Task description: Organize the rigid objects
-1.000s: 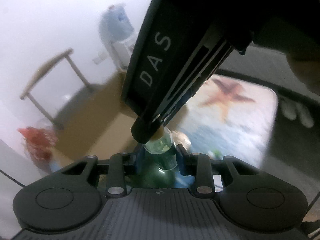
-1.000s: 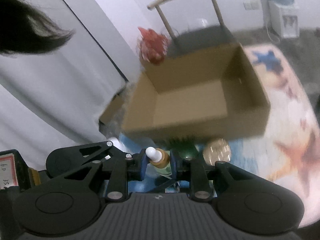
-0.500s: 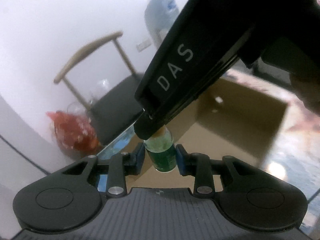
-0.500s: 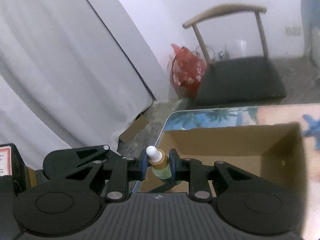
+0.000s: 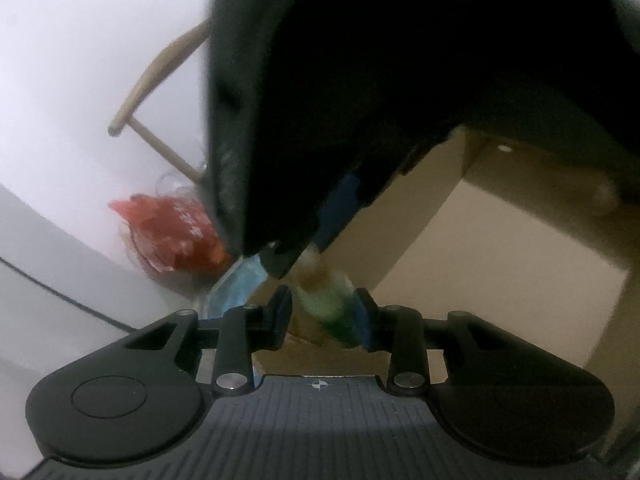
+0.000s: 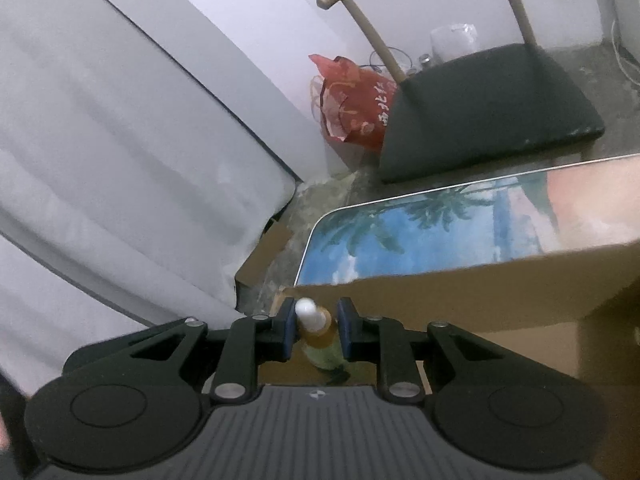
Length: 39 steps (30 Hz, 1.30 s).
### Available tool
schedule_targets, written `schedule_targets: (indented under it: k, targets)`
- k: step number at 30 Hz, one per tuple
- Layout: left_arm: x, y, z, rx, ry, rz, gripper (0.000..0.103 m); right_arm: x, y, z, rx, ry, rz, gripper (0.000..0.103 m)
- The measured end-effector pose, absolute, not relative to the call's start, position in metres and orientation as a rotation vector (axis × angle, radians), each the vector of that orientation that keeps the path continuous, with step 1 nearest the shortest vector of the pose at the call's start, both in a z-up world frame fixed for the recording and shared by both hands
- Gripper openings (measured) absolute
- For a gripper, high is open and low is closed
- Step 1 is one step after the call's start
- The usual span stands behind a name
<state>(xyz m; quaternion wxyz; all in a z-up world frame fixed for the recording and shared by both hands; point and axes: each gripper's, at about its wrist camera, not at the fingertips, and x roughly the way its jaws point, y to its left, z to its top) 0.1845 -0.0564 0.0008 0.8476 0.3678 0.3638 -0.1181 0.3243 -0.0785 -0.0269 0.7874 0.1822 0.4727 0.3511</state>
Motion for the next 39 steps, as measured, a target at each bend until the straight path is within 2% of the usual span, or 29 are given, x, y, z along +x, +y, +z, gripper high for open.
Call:
schedule_targets:
  k: [5, 7, 16, 19, 26, 39]
  targets:
    - [0.179, -0.056, -0.002, 0.786, 0.793, -0.230, 0.038, 0.331, -0.071, -0.031, 0.424, 1.010, 0.764, 0.023]
    - [0.173, -0.052, 0.003, 0.759, 0.800, -0.223, 0.043, 0.329, -0.070, -0.028, 0.419, 1.006, 0.764, 0.024]
    - [0.155, -0.043, 0.028, 0.677, 0.799, -0.172, 0.051, 0.303, -0.132, 0.019, 0.518, 0.894, 0.714, 0.025]
    - [0.173, -0.028, 0.037, 0.635, 0.798, -0.166, 0.052, 0.276, -0.171, 0.041, 0.564, 0.834, 0.670, 0.025]
    - [0.151, -0.011, 0.075, 0.551, 0.779, -0.154, 0.054, 0.192, -0.232, 0.080, 0.581, 0.764, 0.578, 0.025]
    - [0.094, -0.006, 0.098, 0.438, 0.799, -0.206, 0.058, 0.067, -0.279, 0.083, 0.587, 0.879, 0.357, 0.025]
